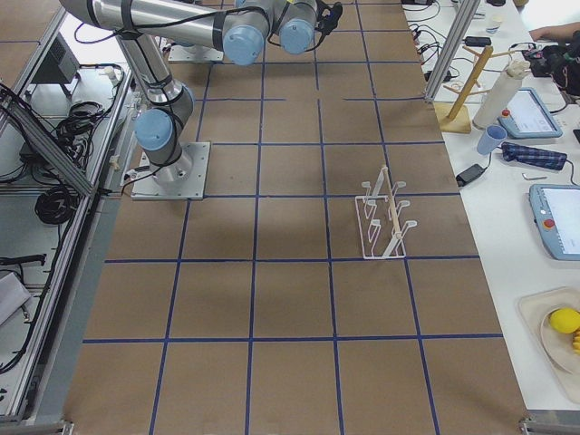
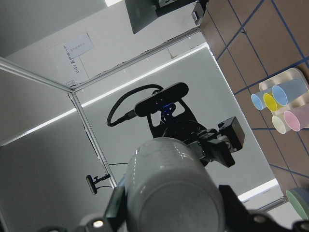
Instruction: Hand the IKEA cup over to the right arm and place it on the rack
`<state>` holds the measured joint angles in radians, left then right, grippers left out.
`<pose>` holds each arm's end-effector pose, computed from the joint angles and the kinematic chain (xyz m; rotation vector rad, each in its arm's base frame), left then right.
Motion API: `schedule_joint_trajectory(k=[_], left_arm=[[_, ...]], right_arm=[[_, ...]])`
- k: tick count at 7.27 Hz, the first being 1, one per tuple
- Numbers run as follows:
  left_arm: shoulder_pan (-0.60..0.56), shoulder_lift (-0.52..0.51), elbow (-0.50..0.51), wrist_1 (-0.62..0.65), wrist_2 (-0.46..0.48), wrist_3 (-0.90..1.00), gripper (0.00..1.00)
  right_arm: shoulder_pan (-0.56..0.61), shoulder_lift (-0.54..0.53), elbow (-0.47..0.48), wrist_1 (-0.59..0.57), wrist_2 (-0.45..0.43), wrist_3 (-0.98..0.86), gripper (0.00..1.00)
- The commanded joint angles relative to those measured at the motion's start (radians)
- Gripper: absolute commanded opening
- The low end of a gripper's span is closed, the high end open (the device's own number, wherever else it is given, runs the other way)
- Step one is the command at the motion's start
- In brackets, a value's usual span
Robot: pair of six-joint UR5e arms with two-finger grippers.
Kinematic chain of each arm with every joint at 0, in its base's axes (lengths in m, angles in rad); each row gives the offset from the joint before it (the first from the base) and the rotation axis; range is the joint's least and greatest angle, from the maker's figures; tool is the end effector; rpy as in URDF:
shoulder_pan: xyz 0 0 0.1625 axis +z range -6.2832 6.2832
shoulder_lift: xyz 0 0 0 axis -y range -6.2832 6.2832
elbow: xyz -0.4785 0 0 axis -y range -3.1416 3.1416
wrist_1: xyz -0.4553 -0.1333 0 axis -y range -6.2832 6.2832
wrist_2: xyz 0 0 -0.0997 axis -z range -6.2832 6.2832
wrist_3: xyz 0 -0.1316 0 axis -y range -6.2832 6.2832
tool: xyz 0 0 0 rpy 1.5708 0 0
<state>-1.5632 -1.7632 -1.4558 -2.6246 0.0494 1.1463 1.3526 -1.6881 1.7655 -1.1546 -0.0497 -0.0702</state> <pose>-0.2603 -0.5840 0.5040 -0.0412 -1.5913 -0.0175 0.1540 -0.5285 0.5495 0.4923 1.5407 0.1771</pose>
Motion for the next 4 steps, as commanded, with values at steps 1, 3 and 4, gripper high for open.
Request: schedule_joint_trajectory(k=[1, 3, 4], left_arm=[[0.002, 0.007, 0.012, 0.000, 0.006, -0.060, 1.00], [0.003, 0.011, 0.018, 0.005, 0.007, -0.131, 1.00], [0.006, 0.010, 0.023, 0.018, 0.007, -0.146, 1.00]], right_arm=[[-0.010, 0.002, -0.003, -0.005, 0.002, 0.001, 0.19], [-0.071, 0.002, -0.006, -0.013, -0.004, 0.001, 0.19], [-0.098, 0.002, -0.008, -0.011, -0.004, 0.001, 0.20]])
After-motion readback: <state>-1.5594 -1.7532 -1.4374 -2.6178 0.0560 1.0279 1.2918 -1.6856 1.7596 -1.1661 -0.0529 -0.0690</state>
